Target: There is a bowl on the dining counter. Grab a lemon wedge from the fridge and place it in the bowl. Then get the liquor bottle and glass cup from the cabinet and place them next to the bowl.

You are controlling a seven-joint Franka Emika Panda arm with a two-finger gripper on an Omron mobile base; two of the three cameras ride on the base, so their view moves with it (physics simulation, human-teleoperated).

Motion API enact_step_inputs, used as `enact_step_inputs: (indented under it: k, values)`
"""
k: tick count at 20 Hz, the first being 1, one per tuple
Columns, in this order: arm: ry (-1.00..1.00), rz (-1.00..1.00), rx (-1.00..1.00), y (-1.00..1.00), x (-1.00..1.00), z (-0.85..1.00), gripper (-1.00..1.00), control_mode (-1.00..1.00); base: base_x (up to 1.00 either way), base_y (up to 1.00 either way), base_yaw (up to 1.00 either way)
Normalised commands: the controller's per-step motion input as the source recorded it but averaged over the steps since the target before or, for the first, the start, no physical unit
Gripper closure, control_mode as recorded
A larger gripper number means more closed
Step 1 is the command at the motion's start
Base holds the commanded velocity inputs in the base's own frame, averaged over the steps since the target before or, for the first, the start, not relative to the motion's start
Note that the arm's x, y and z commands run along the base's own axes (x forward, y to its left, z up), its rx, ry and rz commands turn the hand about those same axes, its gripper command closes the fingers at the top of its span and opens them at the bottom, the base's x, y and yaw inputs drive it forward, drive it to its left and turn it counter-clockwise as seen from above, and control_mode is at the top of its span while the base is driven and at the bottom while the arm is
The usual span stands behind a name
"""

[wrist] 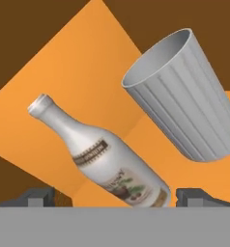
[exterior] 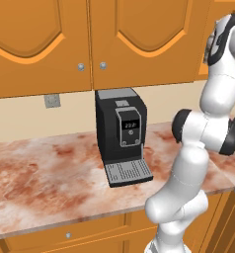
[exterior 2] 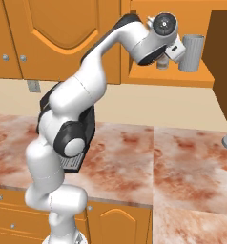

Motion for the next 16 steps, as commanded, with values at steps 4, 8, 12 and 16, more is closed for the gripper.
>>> enact_step_inputs:
  k: [4,8,12,16]
  values:
    - [-0.06,0.07,0.05,0.00,0.03,0.00,-1.00,-1.00,0.00,0.00,0.00]
    - [-0.10,0.09,0.01,0.00,0.08,0.00,-1.00,-1.00,0.00,0.00,0.00]
    - [-0.09,0.08,0.00,0.00,0.10,-0.02,-1.00,-1.00,0.00,0.00,0.00]
    - [-0.09,0.04,0.00,0.00,0.16,-0.12,-1.00,-1.00,0.00,0.00,0.00]
